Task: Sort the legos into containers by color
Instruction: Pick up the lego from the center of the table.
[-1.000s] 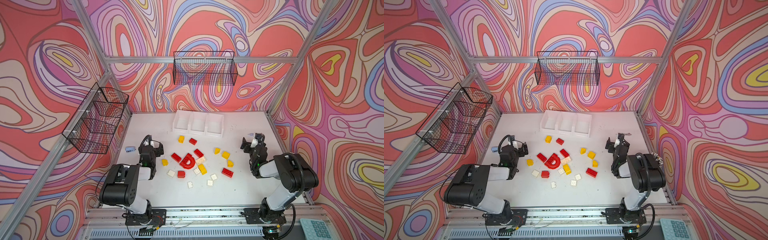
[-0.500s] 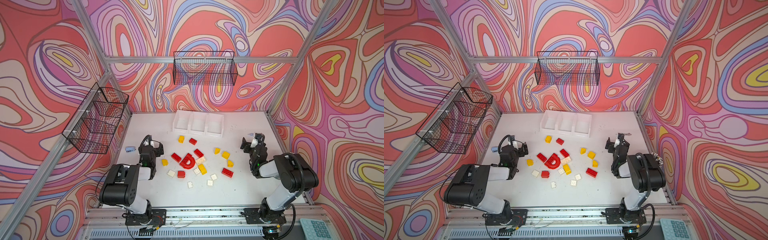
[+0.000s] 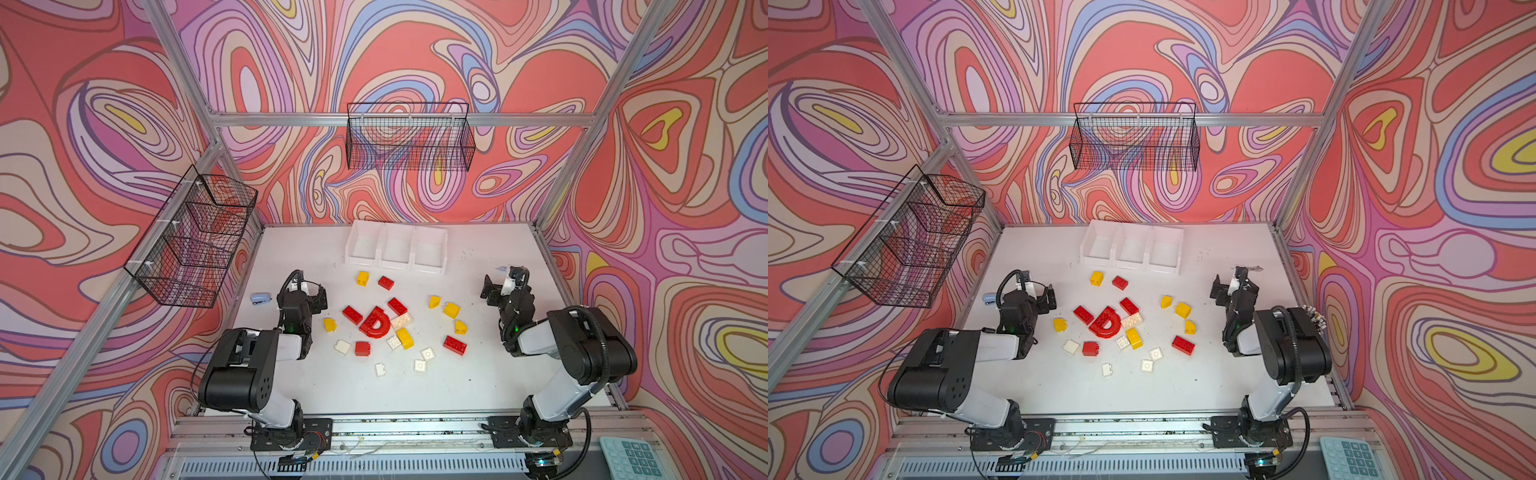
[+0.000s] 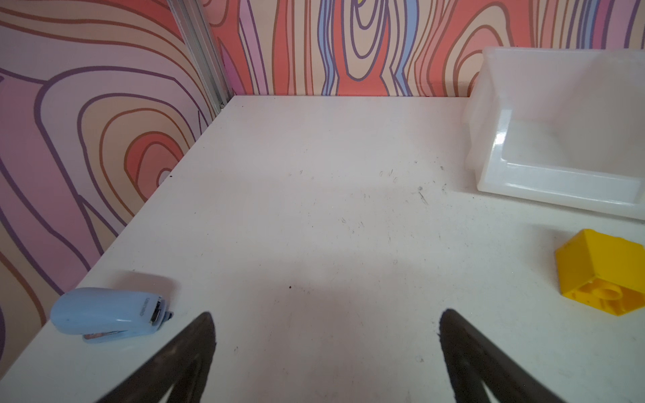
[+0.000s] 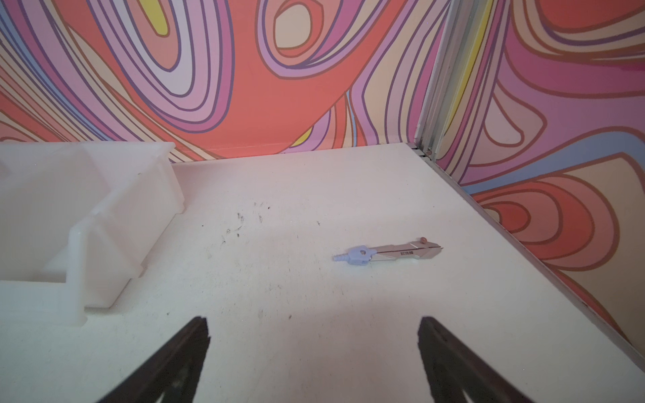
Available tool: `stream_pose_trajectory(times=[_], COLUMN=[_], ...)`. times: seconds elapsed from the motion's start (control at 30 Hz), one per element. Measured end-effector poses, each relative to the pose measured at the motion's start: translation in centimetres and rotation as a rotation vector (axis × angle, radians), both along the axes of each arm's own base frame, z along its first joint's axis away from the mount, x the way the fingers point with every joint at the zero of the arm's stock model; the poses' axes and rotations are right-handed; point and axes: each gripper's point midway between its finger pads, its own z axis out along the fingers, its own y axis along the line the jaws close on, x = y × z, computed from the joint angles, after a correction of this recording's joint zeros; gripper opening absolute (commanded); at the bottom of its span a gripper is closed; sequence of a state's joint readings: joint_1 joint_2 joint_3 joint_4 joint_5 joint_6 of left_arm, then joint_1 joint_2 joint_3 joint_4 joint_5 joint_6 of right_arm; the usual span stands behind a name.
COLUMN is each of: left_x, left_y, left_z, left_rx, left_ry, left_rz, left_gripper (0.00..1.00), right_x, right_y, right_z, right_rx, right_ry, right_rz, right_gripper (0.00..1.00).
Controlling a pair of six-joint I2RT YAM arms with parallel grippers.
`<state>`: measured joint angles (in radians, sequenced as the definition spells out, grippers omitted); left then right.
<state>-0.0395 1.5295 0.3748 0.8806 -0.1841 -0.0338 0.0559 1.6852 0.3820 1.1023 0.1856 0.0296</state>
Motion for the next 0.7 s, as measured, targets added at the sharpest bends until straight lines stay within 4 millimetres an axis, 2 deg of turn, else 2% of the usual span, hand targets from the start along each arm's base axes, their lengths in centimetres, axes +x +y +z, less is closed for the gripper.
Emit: stream_pose_trajectory(times=[0.07, 0.17, 0.33, 0.5, 0.6, 0.7], left_x=[-0.2, 0.0, 0.6, 1.1, 1.4, 0.6], left_y=[0.0, 0.0, 0.4, -0.1, -0.8, -1.8], left_z=[0.1, 2.0, 6.6, 12.2, 16.5, 20.5], left_rx=[0.001, 0.001, -0.011, -0.087, -0.144, -0.196], left_ry=[0.022, 0.005, -0.06, -0.135, -0.154, -0.177], left_rz=[0.0, 0.002, 0.035, 0.032, 0.005, -0.021], left_gripper=[1.0, 1.0, 1.0, 1.0, 1.0, 1.0], right_x=[-0.2, 0.8, 3.4, 4.2, 4.1, 3.8], right_y=[0.1, 0.3, 1.1, 2.6, 4.5, 8.4], right_z=[0.5, 3.8, 11.2, 15.7, 17.2, 17.9], right_rx=[-0.004, 0.008, 0.069, 0.153, 0.197, 0.2], right_ry=[0.016, -0.015, -0.078, -0.063, -0.026, 0.035], right_rz=[0.003, 0.006, 0.034, 0.099, 0.159, 0.247], right_gripper=[0.98, 0.98, 0.98, 0.98, 0.95, 0.92])
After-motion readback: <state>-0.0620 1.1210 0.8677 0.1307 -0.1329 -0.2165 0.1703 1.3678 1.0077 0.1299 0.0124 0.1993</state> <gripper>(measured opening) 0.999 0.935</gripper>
